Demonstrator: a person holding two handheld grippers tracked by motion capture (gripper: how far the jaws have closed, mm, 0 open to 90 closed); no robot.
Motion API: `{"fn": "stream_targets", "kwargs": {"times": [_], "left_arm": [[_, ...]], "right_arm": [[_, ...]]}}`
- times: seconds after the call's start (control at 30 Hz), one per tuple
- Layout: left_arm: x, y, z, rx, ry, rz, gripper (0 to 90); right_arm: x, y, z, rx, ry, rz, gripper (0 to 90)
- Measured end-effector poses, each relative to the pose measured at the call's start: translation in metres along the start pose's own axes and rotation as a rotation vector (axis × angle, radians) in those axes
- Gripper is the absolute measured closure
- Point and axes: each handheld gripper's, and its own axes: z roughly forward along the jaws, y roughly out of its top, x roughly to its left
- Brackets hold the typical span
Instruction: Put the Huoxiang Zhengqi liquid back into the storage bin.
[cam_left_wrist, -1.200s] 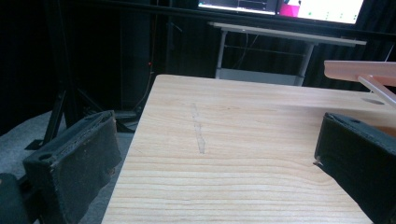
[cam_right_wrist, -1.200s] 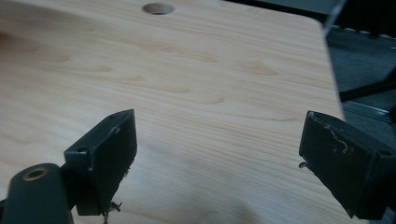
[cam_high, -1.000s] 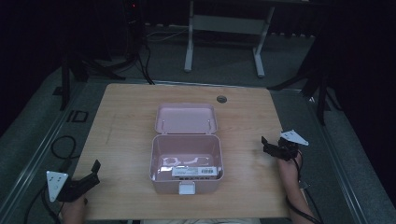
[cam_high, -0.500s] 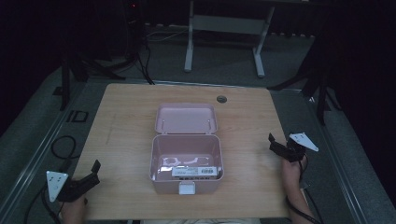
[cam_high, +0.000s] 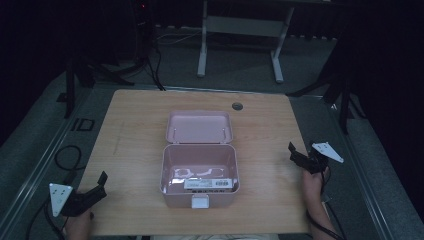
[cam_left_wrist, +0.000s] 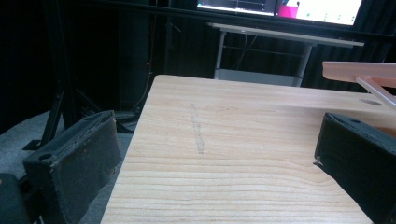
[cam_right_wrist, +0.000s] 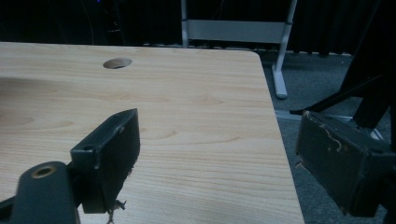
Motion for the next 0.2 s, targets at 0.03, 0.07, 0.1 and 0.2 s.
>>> {"fn": "stream_targets", "kwargs": {"times": [0.03, 0.07, 0.1, 0.2], "left_arm": [[0.0, 0.0, 0.0001, 0.002, -0.003, -0.003, 0.2], [-0.0001, 0.0001, 0.0002, 0.002, -0.003, -0.003, 0.2], [-0.0002, 0.0001, 0.0002, 0.003, -0.003, -0.003, 0.2], [-0.0002, 0.0001, 0.0002, 0.003, -0.003, -0.002, 0.2]], "right_arm": [[0.0002, -0.0001, 0.0003, 0.003, -0.002, -0.003, 13.7], [0.0004, -0.0002, 0.0004, 0.006, -0.002, -0.004, 13.7], [0.0006, -0.0002, 0.0006, 0.007, 0.001, -0.004, 13.7], [0.0008, -0.0005, 0.0016, 0.012, -0.001, -0.012, 13.7]]}}
